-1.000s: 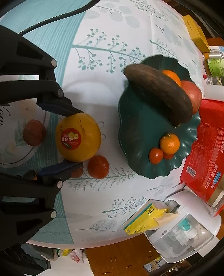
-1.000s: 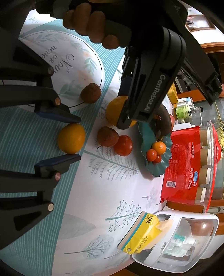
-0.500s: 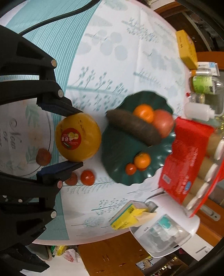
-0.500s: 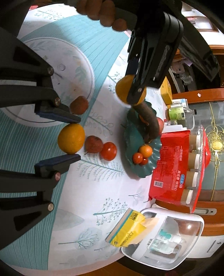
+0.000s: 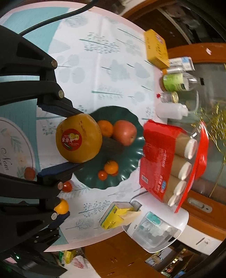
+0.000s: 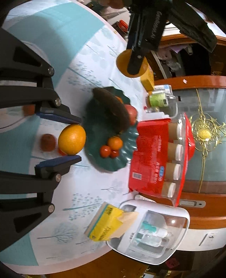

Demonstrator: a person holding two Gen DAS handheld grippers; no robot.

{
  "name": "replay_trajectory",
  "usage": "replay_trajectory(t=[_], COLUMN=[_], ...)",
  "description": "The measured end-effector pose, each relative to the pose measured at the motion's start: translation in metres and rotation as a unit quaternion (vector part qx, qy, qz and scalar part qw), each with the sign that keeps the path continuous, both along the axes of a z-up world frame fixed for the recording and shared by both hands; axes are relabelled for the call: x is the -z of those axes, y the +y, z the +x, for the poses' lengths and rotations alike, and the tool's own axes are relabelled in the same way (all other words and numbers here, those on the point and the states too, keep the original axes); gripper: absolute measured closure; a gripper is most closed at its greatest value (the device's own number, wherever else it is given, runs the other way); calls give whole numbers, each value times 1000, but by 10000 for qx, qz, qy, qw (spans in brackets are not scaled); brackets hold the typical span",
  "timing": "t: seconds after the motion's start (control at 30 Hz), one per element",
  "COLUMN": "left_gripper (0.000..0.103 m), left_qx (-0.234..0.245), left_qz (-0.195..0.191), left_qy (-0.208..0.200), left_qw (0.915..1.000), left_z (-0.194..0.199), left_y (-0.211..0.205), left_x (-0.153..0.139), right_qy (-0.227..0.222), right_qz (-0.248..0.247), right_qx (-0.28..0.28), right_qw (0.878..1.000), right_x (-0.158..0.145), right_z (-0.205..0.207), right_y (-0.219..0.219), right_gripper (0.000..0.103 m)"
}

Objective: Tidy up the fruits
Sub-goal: 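Carry grapefruit and yellow orange onto the green plate and open both tools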

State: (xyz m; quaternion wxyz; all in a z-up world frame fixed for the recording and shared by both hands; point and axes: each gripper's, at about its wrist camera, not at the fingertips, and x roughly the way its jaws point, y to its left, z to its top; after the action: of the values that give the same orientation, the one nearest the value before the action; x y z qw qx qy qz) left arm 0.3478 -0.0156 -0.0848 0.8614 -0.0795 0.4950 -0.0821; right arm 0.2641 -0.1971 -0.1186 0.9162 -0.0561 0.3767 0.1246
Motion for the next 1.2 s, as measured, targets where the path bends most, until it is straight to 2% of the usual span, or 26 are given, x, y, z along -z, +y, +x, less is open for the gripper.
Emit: replay_trajectory(t=[0.33, 0.83, 1.2], left_gripper=[55, 55, 54], left_qx=[474, 904, 844], left_qz=[-154, -218, -287], left_qy=[-237, 470, 640], left_qw=[9985, 9946, 9940], left_z=[38, 69, 79], left_y=[-31, -65, -63], left_x=[-7, 50, 69], right_qy=[-199, 161, 249], right_qz=[69, 494, 578], right_qx=[147, 178, 169], right_qw=[9997, 9985, 9979], right_x=[0, 34, 49], right_z=[40, 65, 77], right_y=[11, 6, 8], right_gripper=[66, 66, 66])
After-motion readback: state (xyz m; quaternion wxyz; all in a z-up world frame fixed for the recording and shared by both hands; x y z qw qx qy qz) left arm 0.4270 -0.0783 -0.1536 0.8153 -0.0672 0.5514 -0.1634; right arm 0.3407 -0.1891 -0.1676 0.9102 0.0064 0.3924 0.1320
